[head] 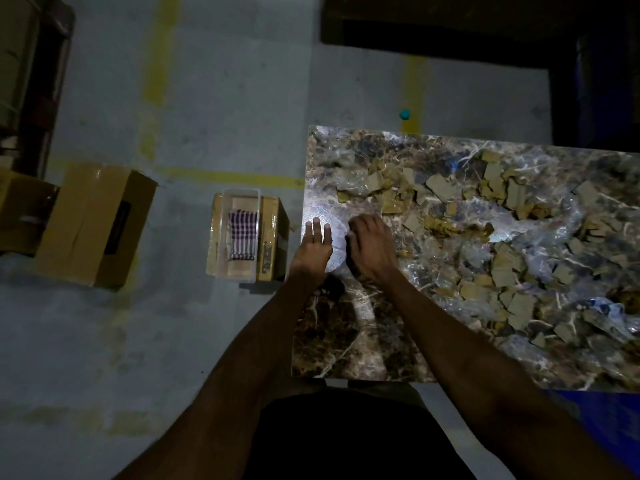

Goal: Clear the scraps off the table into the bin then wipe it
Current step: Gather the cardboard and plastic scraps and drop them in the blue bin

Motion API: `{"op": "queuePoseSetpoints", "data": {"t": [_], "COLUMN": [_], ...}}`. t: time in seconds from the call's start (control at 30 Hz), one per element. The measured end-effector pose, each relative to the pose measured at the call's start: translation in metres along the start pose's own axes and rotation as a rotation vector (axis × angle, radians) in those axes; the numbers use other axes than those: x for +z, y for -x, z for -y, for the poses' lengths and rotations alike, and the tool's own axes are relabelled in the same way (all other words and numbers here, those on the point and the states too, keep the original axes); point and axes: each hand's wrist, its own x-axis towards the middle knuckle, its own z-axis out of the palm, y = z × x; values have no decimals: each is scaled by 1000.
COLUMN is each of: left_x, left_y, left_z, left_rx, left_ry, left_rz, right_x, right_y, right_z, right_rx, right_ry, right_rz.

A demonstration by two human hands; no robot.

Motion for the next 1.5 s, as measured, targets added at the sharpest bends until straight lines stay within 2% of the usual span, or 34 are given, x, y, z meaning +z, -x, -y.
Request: {"op": "queuePoseSetpoints", "data": {"t": [0.1, 0.23, 0.33, 0.47, 0.63, 0.77, 0.83, 0.9, 0.97, 1.03, 1.2, 1.27, 1.33, 1.4, 1.5], "left_x": [-3, 0, 0, 0, -6, -35, -40, -39, -36, -36, -38, -36, -35, -34, -33], "left_y": [0, -2, -1, -3, -4, -18, -30, -39, -49, -53, -54, -56, -57, -59, -65], "left_z": [-1, 4, 4, 11, 17, 7, 4, -2, -4, -3, 0, -1, -3, -1, 2], "left_rx": [53, 21, 46, 58, 81, 74, 64, 20, -19, -16, -3, 5, 10, -11, -28], "left_ry": [-148, -175, -228, -203, -239, -194, -200, -214, -210, -207, -212, -212, -215, -209, -207], "left_rz": [31, 107, 79, 81, 89, 3, -41, -26, -3, -3, -4, -16, -26, -33, -1], "right_x": [-15, -31, -32, -32, -39, -50, -50, -46, -36, -22, -15, -21, -27, -31, -34], "right_y": [-31, -70, -69, -37, -13, -18, -28, -41, -49, -49, -14, -1, 0, -13, -46], "right_z": [16, 15, -1, -21, -40, -29, -18, -7, -5, -13, -43, -51, -55, -50, -33], "right_rx": [5, 63, 110, 70, 166, 219, 188, 65, -87, -185, -179, -175, -201, -206, -166], "right_ry": [41, 73, 141, 188, 256, 290, 270, 189, 137, 215, 238, 231, 223, 191, 121], "right_rz": [-154, 8, 110, 96, 104, -22, -39, 15, 142, 290, 342, 308, 203, 91, 29]}}
